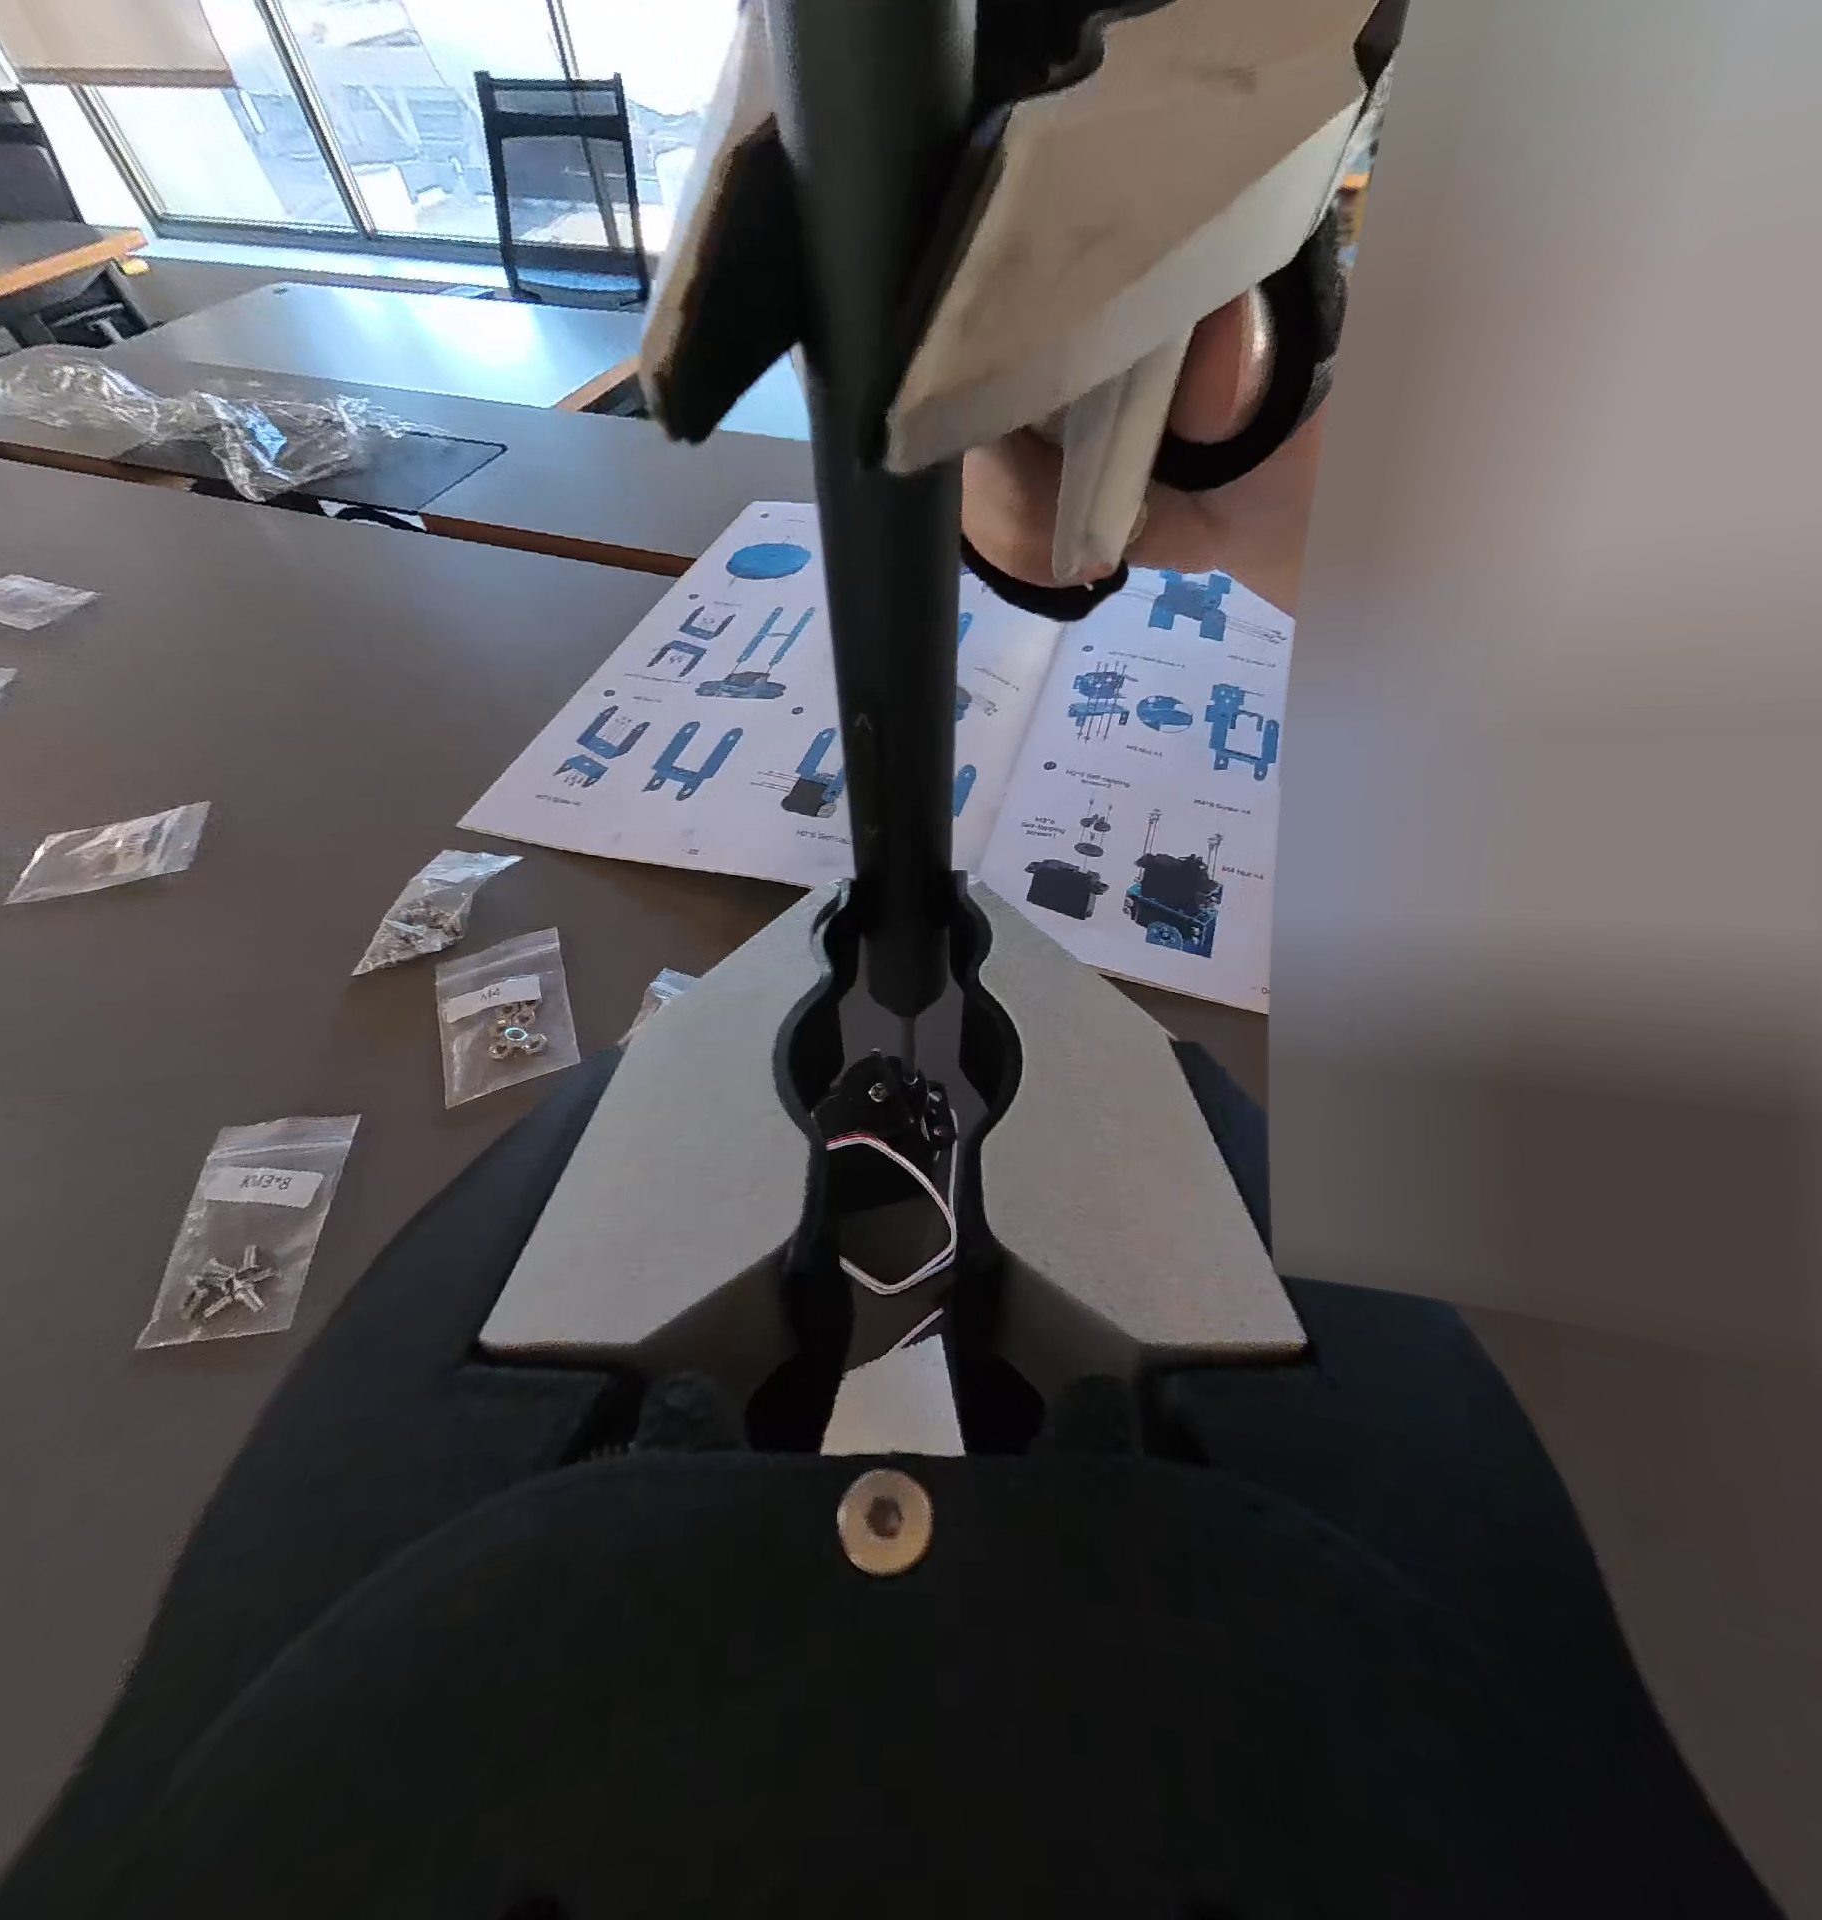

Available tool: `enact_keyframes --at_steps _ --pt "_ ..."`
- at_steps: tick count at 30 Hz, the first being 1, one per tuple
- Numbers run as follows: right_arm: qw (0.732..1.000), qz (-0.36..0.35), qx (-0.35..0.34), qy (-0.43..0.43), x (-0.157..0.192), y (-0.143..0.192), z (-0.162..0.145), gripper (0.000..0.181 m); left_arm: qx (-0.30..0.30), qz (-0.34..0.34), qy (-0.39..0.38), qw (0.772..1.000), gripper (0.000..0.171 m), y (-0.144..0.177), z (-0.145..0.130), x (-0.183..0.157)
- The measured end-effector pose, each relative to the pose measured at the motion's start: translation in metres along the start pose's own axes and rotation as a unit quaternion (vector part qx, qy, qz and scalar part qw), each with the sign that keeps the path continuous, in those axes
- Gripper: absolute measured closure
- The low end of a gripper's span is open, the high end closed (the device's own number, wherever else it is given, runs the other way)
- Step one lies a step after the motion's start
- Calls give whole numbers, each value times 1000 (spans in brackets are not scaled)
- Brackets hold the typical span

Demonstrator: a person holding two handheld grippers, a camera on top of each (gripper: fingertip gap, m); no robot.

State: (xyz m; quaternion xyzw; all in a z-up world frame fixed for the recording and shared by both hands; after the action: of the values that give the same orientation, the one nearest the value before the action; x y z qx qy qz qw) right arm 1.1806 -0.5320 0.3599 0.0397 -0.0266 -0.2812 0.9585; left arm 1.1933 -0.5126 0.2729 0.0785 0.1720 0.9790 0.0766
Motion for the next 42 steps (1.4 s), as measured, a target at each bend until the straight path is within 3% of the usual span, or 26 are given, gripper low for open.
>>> enact_keyframes --at_steps 6,9,15,18,21,25,31,42 --pt "999 22 11 -25 1 0 0 165 -14 -24 8 1000 156 0 0 0" --pt "998 46 9 -42 2 7 10 142 -10 -25 6 1000 157 0 0 0" --pt "991 43 76 97 5 36 31 127 -21 -36 9 999 157 0 0 -1" --pt "963 91 158 199 12 46 44 122 -25 -42 10 999 157 1 -1 -2" --pt "915 110 281 268 6 42 45 128 -26 -45 8 999 157 2 0 -2" --pt "860 149 404 274 5 31 37 135 -27 -53 9 998 157 0 0 -4" --pt "797 168 513 273 2 24 17 157 -29 -62 8 998 157 0 1 -7" --pt "770 168 576 216 7 32 11 165 -39 -78 12 996 157 -1 1 -12"
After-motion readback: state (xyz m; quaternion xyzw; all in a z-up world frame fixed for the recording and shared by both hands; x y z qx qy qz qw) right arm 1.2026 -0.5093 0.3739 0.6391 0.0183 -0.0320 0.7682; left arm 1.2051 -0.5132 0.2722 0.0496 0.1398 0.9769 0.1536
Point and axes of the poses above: each gripper's, where its closed fingertips meet, y back along the fingers, z out of its top, x = y × z across the jaws, the point moved 1 cm from there along y, back along the fingers, and after that the axes turned 6 degrees about -y, right-handed, at the moved point
